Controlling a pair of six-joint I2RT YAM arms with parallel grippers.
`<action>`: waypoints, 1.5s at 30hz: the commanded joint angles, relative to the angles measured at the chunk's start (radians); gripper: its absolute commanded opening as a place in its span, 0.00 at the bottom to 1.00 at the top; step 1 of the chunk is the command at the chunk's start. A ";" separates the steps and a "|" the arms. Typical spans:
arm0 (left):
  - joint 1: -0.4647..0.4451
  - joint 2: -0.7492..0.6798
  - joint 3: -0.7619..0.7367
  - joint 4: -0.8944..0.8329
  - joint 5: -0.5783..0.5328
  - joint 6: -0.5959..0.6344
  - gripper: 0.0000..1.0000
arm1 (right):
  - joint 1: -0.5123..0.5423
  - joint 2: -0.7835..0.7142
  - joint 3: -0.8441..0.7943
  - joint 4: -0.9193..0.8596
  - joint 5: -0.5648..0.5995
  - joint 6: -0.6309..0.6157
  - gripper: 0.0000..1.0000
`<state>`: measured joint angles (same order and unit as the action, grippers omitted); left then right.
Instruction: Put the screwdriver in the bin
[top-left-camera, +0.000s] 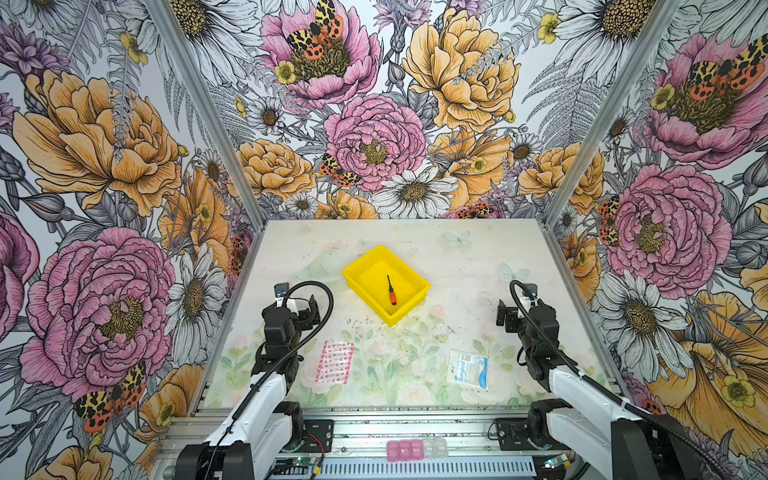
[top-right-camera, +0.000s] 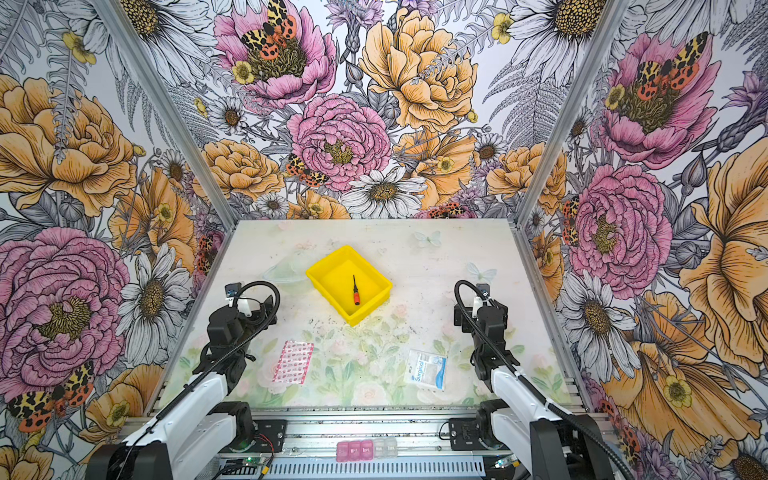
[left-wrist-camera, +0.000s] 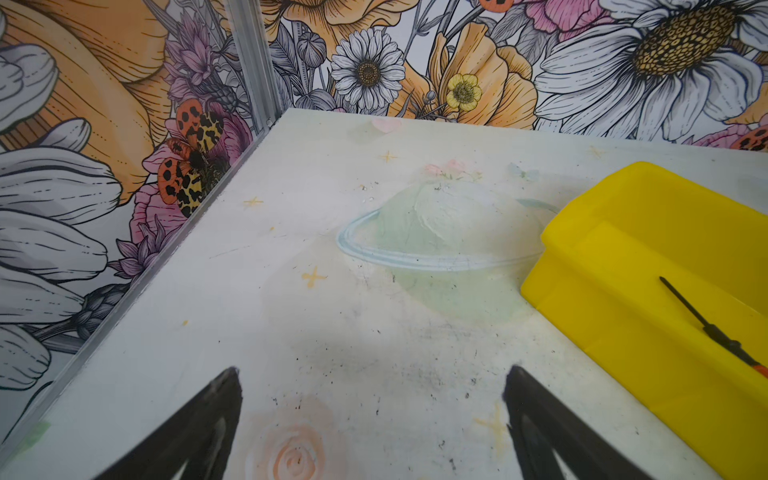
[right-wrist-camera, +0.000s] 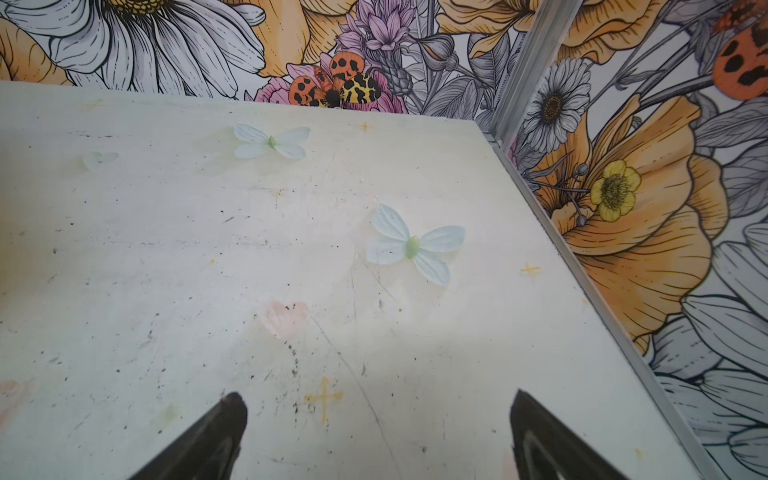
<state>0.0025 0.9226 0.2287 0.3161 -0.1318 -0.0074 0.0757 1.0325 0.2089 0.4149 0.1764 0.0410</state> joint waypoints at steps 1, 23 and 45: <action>0.005 0.068 0.008 0.164 0.064 0.028 0.99 | -0.023 0.080 0.047 0.180 -0.075 -0.011 0.99; 0.014 0.439 0.170 0.384 0.209 0.038 0.99 | -0.121 0.506 0.189 0.443 -0.232 0.020 0.99; 0.020 0.624 0.153 0.605 0.103 0.017 0.99 | -0.123 0.506 0.193 0.435 -0.234 0.022 1.00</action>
<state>0.0391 1.5547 0.3767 0.8936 0.0128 0.0029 -0.0410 1.5345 0.3786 0.8234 -0.0433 0.0521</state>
